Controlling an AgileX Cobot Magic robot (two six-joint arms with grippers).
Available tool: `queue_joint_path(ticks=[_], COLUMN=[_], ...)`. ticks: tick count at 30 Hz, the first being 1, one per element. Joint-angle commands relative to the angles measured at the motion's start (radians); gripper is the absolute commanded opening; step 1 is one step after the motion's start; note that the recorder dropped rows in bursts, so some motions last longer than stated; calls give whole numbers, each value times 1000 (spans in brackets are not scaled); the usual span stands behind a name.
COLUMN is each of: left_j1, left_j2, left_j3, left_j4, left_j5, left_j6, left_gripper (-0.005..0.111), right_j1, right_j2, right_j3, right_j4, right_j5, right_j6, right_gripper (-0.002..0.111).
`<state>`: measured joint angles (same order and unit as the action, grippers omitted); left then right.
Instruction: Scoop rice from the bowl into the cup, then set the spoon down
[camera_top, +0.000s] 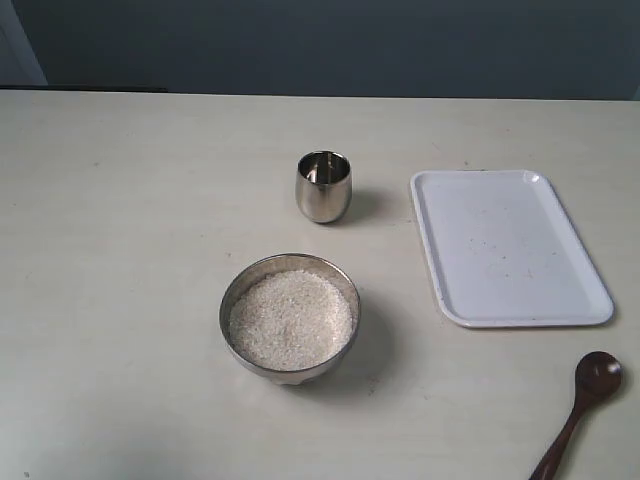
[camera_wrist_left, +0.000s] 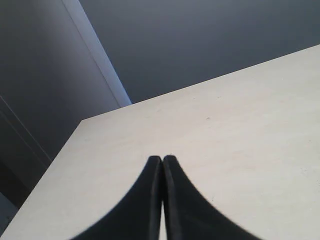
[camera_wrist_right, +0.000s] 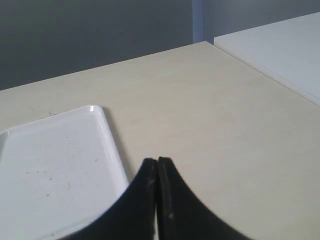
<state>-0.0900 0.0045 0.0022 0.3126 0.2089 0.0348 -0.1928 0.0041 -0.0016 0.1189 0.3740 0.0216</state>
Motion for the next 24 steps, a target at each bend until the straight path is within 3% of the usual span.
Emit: queue_joint_path(ticks=[1,17,21,24], left_j1=[-2,-2,-2,-2], left_j2=[-5,-5,-5,-5], left_j3=[-2,-2,-2,-2], left_j4=[0,0,0,0], left_j5=[-5,-4,-4,-4], left_j6=[-6,-6,-6,-6], left_gripper=[0,0,0,0], right_j1=[-4,-4,-4,-4], right_j2=[-4,-4,-4,-4], right_j3=[2,2,2,2], right_j4=[26,19,7,105], right_j5=[-9,-11,-80,-204], right_j6=[0,-3,0,0], right_gripper=[-1,-1,-1,-1])
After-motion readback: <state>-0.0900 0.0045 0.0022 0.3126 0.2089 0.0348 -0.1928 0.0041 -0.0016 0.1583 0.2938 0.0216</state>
